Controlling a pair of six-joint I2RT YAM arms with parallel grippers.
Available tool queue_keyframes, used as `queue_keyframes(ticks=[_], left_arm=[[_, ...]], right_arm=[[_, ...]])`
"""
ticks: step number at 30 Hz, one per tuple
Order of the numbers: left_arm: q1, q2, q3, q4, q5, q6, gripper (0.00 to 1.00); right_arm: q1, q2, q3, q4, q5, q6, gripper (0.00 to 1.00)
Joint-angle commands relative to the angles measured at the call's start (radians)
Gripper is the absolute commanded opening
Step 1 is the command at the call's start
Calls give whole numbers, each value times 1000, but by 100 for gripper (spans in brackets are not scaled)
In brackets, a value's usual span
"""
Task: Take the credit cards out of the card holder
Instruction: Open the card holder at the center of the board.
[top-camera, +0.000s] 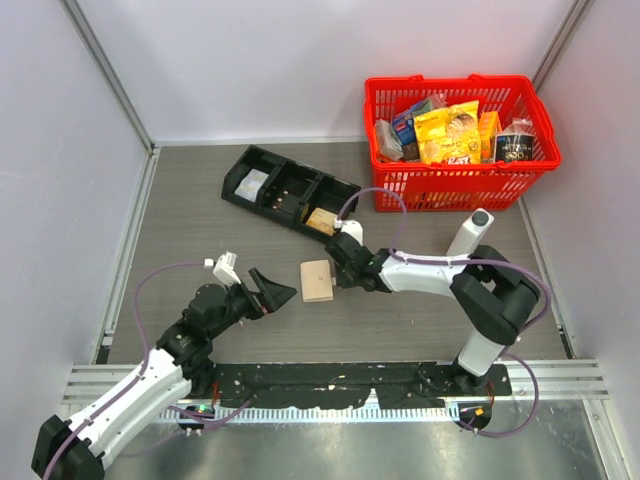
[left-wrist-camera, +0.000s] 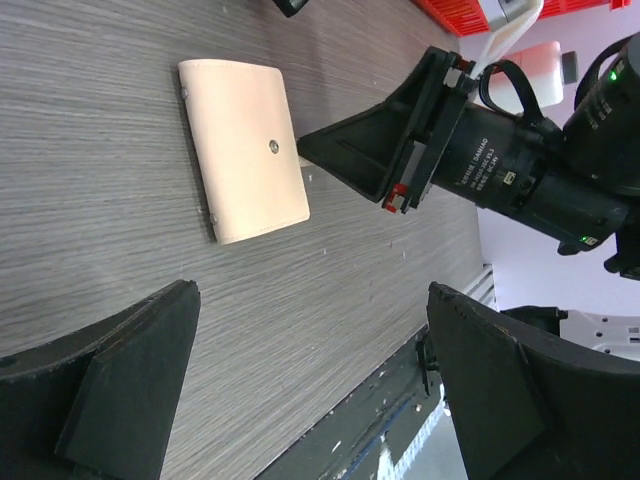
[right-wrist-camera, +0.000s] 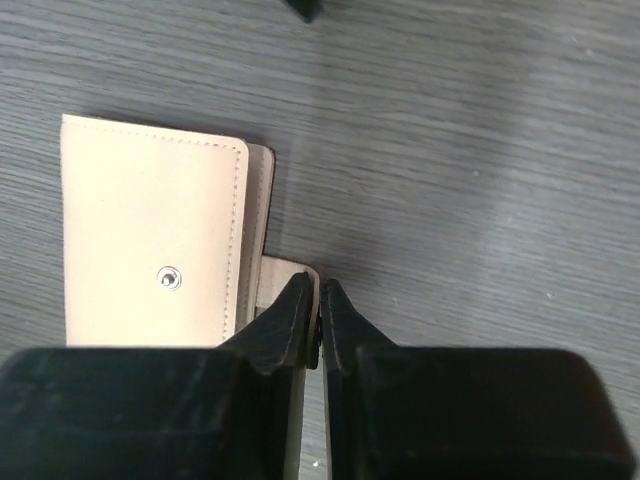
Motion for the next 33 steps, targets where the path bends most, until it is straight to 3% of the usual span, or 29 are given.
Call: queue_keyframes(ticks=[1, 6, 14, 18, 21, 26, 33], left_arm=[[1, 78, 83, 8, -9, 24, 100], [-19, 306, 233, -94, -55, 91, 97], [-285, 627, 573, -411, -523, 213, 90], [-417, 768, 698, -479, -683, 243, 95], [-470, 891, 790, -549, -717, 269, 97], [-505, 1032, 876, -596, -769, 283, 89], [-508, 1124, 925, -533, -688, 335, 74]], right_arm=[[-29, -117, -73, 115, -84, 68, 6], [-80, -175, -173, 269, -177, 139, 1], [-143, -206, -284, 398, -318, 199, 1], [-155, -197, -297, 418, -338, 214, 1], [-163, -195, -304, 430, -351, 219, 1], [-186, -174, -336, 473, -390, 251, 1], [-226, -161, -365, 477, -412, 288, 1]])
